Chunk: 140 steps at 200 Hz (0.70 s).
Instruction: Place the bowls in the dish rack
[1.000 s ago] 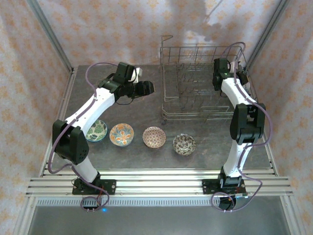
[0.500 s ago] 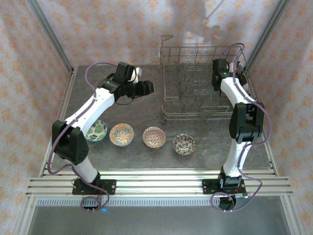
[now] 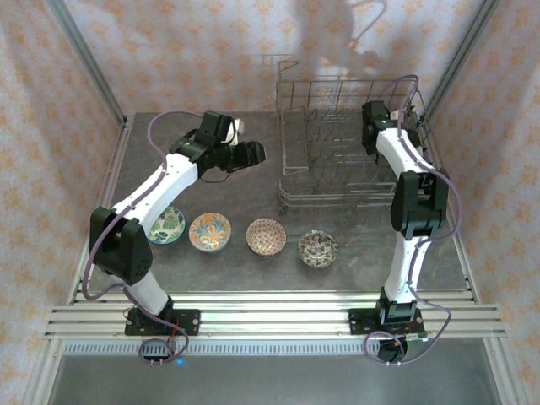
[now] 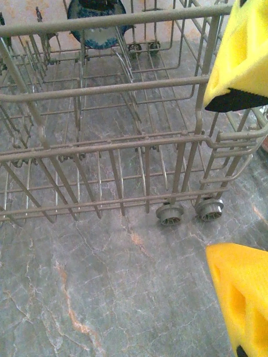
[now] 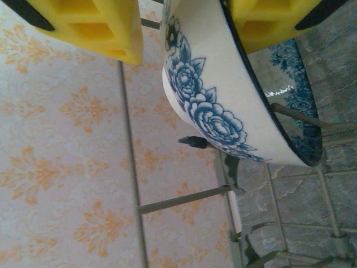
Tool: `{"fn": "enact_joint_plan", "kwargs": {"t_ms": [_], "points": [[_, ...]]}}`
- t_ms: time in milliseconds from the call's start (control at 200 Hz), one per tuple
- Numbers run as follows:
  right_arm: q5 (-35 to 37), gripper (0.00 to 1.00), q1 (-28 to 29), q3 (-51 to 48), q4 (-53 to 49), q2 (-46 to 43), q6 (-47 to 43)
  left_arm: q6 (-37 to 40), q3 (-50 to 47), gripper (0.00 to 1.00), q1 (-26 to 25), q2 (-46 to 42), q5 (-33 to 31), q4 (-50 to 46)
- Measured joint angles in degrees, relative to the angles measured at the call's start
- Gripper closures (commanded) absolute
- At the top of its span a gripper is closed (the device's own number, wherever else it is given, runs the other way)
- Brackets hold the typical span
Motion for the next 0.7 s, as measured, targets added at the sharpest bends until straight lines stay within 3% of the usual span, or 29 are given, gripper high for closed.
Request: {"fn": "enact_joint_plan", "kwargs": {"t_ms": [305,701], "points": [[-1.09,0.55,0.02,2.05,-2.23,1.99,3.39,-1.9,-0.92,0.36,-0.02,-0.46,0.0,1.09],[-4.98,0.25,0.15,6.01,-6.62,1.88,8.81,-5.31,-2.78,0.36,-2.23,-3.34,-2.32,0.92]]}}
